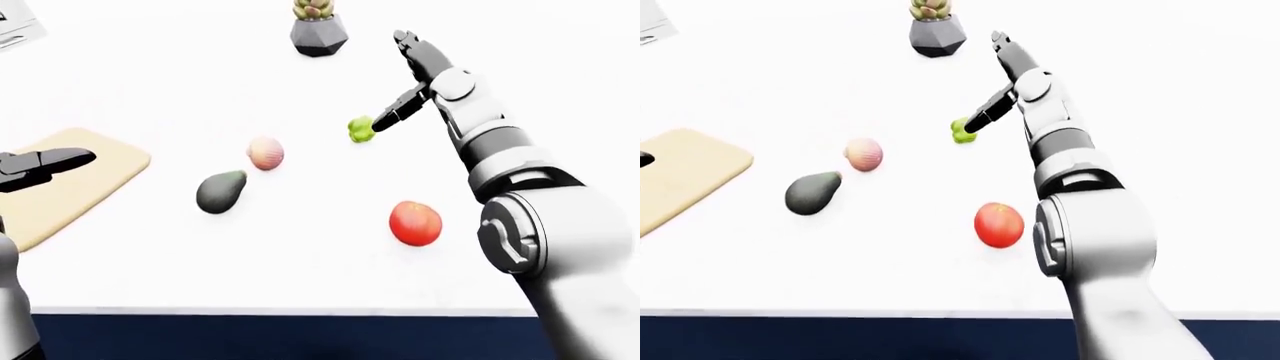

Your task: Place the avocado, onion, tomato and bell pepper on the cutting board.

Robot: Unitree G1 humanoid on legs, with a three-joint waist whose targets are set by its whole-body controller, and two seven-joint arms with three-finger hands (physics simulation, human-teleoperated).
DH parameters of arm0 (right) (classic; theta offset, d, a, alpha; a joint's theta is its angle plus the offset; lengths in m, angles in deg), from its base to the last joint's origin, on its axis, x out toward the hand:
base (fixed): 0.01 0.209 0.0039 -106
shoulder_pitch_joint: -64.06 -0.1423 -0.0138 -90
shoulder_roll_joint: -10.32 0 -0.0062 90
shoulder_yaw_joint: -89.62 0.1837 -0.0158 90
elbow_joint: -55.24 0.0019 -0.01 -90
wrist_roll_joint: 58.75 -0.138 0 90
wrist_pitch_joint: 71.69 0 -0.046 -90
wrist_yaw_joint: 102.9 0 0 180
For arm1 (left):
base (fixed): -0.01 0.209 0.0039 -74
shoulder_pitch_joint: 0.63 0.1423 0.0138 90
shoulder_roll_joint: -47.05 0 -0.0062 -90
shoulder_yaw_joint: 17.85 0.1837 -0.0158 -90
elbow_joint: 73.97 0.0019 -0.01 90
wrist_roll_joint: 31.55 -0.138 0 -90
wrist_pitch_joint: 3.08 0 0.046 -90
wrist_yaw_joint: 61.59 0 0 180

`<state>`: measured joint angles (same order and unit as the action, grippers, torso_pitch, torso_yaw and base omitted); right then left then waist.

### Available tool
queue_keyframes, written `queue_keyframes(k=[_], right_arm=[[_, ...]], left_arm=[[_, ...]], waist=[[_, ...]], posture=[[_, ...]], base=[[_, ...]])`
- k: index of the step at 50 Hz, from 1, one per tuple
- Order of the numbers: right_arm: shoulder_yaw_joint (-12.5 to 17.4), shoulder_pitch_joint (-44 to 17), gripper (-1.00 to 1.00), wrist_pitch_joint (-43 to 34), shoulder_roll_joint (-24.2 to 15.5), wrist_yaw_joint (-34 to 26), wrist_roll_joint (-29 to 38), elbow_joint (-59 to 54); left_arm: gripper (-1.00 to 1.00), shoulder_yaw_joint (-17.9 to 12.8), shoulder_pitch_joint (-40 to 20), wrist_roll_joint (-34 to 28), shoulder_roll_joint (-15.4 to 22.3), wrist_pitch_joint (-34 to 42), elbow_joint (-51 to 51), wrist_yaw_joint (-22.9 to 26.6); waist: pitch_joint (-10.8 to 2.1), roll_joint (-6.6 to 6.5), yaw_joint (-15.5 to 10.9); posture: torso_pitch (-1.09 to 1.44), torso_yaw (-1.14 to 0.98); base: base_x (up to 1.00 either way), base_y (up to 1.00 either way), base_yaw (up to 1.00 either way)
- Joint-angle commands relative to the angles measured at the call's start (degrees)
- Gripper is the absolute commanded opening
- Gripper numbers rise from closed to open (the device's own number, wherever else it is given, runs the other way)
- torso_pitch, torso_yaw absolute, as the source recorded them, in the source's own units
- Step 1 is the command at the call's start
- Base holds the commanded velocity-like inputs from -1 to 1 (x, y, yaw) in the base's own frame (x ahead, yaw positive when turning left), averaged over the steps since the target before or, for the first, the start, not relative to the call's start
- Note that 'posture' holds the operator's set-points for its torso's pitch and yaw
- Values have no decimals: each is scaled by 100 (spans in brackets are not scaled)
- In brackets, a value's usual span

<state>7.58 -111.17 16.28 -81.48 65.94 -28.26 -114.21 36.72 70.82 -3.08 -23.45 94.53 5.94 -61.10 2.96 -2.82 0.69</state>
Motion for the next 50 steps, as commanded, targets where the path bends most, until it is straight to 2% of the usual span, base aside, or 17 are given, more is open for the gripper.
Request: queue_keyframes(k=[1,4,12,36,44,50], right_arm=[[44,-222,100,-45,-15,-18,-35,219],[0,-210,100,-75,74,-10,21,215],[-69,-167,100,-303,186,-527,122,215],[-182,27,100,-527,457,-1072,454,181],[-184,80,100,-383,535,-1006,554,169],[-55,15,100,-199,606,-669,464,161]], left_arm=[[100,-85,-123,23,139,-99,-187,-6],[100,-87,-114,21,139,-88,-202,1],[100,-109,-75,21,115,-101,-187,28],[100,-148,-81,92,150,-31,-171,48],[100,-161,-65,114,155,-28,-172,49],[100,-164,-68,126,160,-34,-159,47]], waist=[[-150,-35,7],[-155,-40,4],[-160,-64,4],[-192,-102,19],[-196,-112,22],[-198,-118,27]], posture=[[0,0],[0,0],[0,0],[0,0],[0,0],[0,0]], base=[[0,0,0],[0,0,0],[0,0,0],[0,0,0],[0,0,0],[0,0,0]])
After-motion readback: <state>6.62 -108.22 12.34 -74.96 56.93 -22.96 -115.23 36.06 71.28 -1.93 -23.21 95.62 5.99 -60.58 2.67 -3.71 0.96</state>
